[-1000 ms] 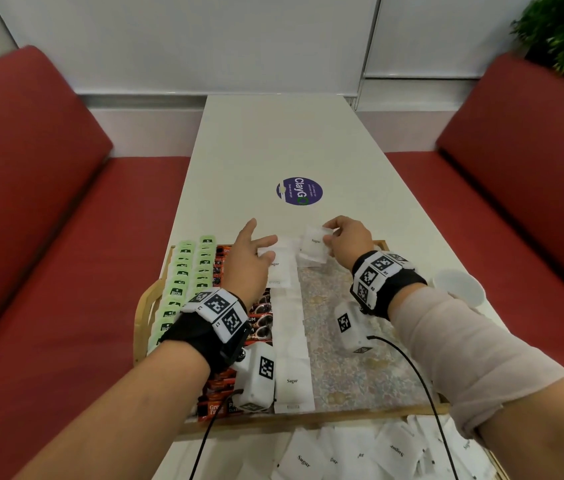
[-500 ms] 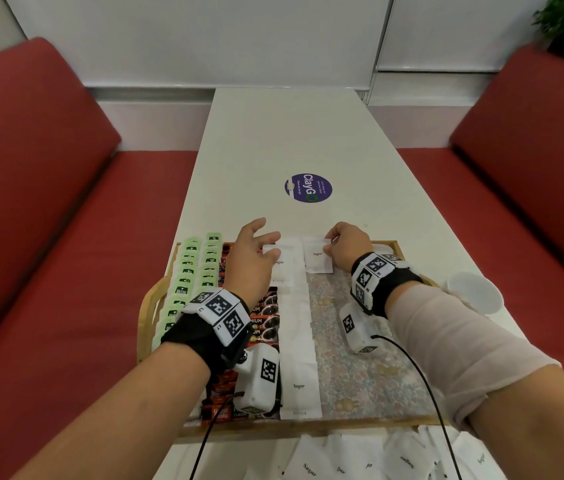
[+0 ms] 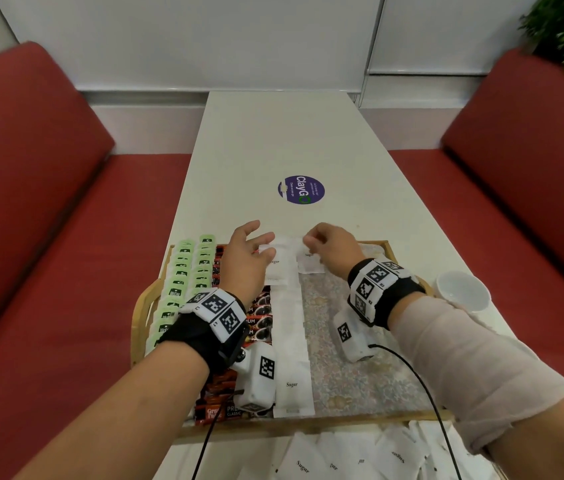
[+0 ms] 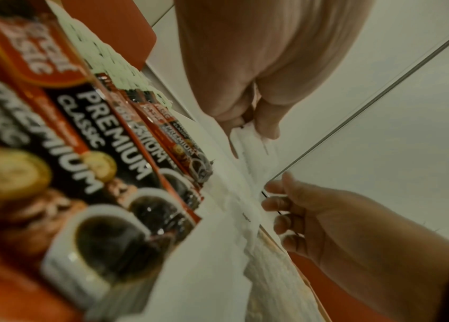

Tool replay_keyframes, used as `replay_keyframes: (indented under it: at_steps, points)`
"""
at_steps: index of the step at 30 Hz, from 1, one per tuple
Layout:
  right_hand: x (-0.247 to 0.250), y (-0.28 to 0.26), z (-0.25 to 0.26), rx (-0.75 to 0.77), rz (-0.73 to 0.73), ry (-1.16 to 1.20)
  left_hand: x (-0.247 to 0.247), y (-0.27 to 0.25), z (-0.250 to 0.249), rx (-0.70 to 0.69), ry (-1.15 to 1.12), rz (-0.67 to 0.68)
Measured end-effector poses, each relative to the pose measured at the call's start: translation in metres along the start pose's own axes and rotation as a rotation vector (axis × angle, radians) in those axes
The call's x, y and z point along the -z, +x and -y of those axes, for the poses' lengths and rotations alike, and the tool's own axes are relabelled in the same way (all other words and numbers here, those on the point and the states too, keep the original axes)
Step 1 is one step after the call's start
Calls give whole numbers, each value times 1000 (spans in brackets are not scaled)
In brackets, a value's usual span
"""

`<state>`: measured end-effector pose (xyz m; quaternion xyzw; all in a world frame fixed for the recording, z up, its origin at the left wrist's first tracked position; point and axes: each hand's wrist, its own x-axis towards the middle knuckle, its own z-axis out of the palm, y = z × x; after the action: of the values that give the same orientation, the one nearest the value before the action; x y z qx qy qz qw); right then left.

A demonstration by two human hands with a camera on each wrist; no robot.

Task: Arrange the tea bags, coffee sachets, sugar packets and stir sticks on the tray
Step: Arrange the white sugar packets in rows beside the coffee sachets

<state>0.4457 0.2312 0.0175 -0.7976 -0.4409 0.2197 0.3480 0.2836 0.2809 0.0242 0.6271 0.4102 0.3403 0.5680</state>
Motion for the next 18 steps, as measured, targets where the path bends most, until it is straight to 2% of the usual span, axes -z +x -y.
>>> replay_keyframes:
  at_steps: [3,5,10,13,18]
  points:
    - [-1,-18,12,55,201,128,-3,-3,-3,-18,-4,-7]
    - [-2,-24,14,61,239,164,-5,-4,-4,-22,-16,-12]
    - [-1,-27,14,39,196,274,-7,-7,-9,-18,-8,-14]
    - [3,-26,14,31,165,251,-6,-7,-6,6,38,-40]
    - [11,-13,1,-89,-27,136,-4,-8,-6,51,-72,-56]
